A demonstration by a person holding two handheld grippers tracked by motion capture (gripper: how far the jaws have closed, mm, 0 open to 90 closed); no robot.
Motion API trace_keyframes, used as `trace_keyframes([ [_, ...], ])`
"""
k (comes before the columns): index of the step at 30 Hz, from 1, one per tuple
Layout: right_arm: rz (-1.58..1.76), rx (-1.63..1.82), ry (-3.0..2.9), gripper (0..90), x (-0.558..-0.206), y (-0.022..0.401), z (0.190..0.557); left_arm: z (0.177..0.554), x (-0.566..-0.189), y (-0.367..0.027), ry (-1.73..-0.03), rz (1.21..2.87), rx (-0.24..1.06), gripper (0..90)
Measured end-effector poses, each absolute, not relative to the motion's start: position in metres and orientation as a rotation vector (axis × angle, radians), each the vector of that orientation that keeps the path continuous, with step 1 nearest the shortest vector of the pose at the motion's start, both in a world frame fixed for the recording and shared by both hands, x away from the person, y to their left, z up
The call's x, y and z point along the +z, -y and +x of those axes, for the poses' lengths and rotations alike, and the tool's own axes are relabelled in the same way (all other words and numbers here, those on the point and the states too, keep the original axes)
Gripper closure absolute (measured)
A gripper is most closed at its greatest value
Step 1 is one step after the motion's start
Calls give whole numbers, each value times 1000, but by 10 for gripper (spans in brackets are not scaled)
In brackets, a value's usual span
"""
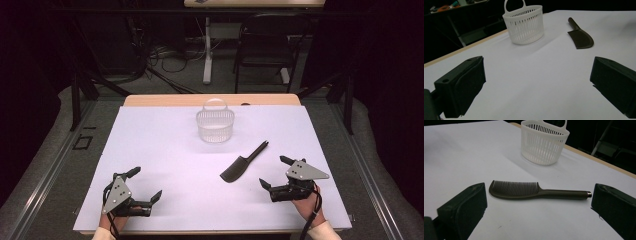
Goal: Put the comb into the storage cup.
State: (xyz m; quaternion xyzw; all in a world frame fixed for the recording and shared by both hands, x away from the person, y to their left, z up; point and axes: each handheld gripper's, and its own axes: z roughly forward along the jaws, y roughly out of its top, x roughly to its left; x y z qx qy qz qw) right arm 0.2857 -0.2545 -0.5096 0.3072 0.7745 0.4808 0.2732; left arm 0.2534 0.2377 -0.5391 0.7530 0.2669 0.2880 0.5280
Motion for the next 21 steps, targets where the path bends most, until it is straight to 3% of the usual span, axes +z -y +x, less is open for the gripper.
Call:
trace_keyframes([
  [21, 897, 1228, -2128, 0, -504, 258, 336, 254, -540, -238, -648, 1812, 688, 2],
])
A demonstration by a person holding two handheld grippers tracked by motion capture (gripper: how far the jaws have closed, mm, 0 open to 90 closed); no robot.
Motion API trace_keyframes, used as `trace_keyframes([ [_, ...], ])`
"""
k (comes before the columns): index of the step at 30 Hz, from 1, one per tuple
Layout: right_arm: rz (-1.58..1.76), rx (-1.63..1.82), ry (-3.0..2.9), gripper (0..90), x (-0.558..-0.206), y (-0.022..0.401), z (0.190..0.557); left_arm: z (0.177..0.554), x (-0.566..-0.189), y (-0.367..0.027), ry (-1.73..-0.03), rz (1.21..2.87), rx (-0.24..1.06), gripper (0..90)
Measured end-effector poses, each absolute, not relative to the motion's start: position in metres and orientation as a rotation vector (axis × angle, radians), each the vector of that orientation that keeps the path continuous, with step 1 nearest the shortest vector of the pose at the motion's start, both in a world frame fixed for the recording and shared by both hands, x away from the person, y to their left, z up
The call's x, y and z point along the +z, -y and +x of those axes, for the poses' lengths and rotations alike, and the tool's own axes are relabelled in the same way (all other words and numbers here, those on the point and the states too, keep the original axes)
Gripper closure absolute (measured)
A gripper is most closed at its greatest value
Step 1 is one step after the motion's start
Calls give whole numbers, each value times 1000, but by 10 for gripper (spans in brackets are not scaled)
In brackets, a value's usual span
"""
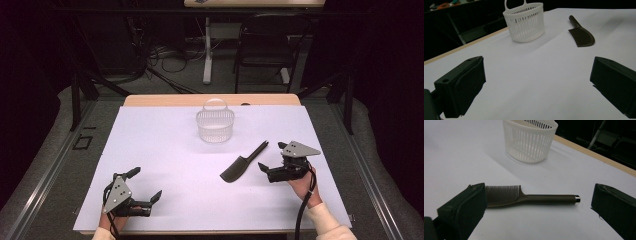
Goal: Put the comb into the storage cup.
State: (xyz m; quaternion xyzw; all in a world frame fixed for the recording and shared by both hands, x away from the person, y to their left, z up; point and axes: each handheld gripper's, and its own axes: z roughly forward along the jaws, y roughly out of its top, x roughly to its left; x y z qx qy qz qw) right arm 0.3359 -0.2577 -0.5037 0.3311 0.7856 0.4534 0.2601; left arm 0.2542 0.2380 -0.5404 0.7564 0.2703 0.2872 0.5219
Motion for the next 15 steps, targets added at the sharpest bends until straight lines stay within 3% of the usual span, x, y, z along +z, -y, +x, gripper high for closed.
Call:
trace_keyframes([
  [15, 990, 1190, -2143, 0, -506, 263, 371, 253, -539, -239, -643, 1810, 695, 2],
])
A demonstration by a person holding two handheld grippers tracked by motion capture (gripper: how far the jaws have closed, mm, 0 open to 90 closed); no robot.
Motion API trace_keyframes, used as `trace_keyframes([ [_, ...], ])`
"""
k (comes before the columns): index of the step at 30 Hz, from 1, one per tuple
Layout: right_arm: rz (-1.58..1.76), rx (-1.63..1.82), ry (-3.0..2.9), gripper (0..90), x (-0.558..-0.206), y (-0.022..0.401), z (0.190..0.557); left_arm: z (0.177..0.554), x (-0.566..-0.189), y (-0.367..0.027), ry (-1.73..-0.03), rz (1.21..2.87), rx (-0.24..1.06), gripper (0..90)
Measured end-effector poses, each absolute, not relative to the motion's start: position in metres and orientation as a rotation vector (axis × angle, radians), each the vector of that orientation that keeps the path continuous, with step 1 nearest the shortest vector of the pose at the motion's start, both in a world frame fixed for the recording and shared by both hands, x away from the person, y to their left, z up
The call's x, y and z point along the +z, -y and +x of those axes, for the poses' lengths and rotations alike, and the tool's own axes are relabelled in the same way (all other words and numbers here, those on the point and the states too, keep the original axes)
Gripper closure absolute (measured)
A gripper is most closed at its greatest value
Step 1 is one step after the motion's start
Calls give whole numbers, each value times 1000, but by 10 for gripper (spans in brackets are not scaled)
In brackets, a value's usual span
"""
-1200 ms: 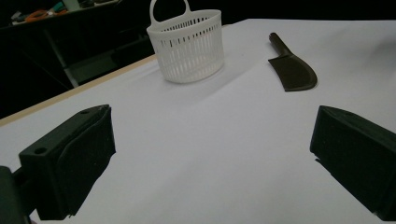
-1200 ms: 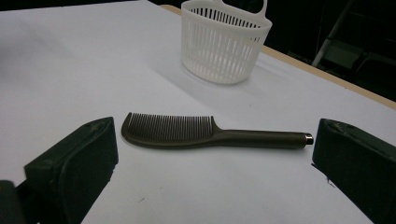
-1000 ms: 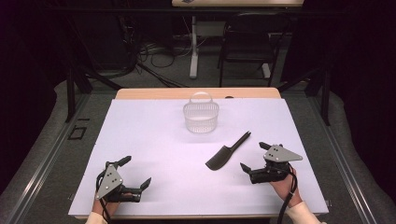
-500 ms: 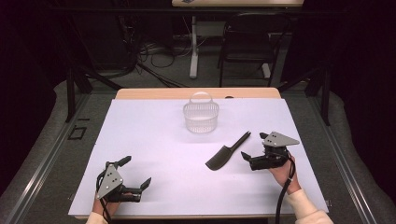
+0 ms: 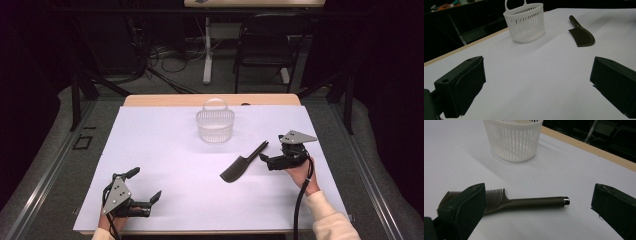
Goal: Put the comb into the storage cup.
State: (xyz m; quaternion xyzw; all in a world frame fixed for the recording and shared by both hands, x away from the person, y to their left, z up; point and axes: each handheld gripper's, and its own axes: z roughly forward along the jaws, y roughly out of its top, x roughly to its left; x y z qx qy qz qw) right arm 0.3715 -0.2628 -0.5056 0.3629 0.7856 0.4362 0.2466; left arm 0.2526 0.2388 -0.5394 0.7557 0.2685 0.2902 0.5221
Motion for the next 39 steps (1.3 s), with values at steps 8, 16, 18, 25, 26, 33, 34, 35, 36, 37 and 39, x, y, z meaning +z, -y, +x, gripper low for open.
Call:
trace_keyframes([
  [8, 1019, 1145, -2177, 8, -509, 261, 390, 253, -539, -239, -645, 1810, 697, 2],
  [16, 1055, 1124, -2212, 32, -512, 258, 410, 253, -539, -239, -643, 1810, 701, 2],
  [18, 1067, 1127, -2218, 72, -513, 256, 416, 252, -539, -239, -643, 1808, 700, 2],
  [25, 1092, 1092, -2203, 399, -515, 253, 426, 253, -539, -239, -643, 1811, 693, 3],
  [26, 1092, 1092, -2203, 399, -515, 253, 426, 253, -539, -239, -643, 1810, 693, 3],
  [33, 1068, 990, -2213, 856, -521, 247, 436, 253, -539, -239, -647, 1809, 699, 2],
  [34, 1070, 961, -2211, 890, -522, 246, 437, 253, -539, -239, -649, 1805, 699, 2],
  [35, 1078, 949, -2217, 900, -523, 245, 439, 253, -539, -239, -649, 1805, 699, 2],
  [36, 1078, 949, -2217, 900, -523, 245, 439, 253, -539, -239, -649, 1805, 698, 2],
  [37, 1083, 939, -2218, 900, -525, 244, 441, 253, -539, -239, -647, 1806, 699, 2],
  [39, 1084, 923, -2219, 900, -528, 242, 442, 253, -539, -239, -647, 1806, 699, 2],
])
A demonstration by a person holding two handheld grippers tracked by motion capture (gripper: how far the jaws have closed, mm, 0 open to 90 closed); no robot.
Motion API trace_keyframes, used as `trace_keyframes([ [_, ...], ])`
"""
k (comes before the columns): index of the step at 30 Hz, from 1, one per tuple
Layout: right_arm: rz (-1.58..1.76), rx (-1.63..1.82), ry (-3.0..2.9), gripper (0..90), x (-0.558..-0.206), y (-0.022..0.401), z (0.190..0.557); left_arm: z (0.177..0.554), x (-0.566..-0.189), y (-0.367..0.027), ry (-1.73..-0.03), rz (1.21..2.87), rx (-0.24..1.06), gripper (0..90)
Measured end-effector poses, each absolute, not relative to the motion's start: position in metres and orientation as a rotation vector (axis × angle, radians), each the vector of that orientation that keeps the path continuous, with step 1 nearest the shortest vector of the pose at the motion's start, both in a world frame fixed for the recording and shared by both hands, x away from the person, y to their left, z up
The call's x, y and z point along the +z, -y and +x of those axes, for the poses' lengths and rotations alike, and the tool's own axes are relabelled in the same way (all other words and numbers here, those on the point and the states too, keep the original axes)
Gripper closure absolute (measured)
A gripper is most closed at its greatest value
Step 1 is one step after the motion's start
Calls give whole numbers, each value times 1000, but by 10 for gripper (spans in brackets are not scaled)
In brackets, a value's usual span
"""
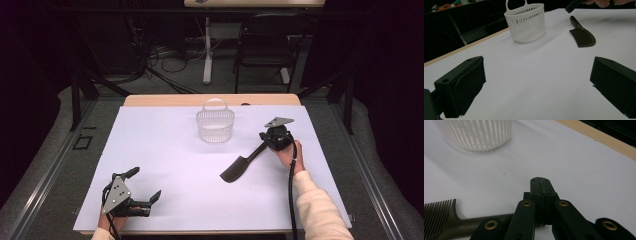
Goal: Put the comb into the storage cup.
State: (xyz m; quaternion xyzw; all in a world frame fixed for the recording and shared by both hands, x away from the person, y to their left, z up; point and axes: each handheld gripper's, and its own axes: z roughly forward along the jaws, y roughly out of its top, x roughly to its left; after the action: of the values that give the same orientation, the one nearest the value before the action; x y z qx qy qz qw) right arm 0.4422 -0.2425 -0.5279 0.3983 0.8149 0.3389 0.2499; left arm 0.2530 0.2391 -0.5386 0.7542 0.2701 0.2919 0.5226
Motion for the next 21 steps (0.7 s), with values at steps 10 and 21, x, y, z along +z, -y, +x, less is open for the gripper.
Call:
trace_keyframes([
  [10, 1069, 816, -2248, 900, -537, 236, 451, 255, -539, -238, -651, 1806, 688, 2],
  [21, 1070, 774, -2281, 900, -542, 234, 453, 255, -539, -238, -648, 1807, 690, 2],
])
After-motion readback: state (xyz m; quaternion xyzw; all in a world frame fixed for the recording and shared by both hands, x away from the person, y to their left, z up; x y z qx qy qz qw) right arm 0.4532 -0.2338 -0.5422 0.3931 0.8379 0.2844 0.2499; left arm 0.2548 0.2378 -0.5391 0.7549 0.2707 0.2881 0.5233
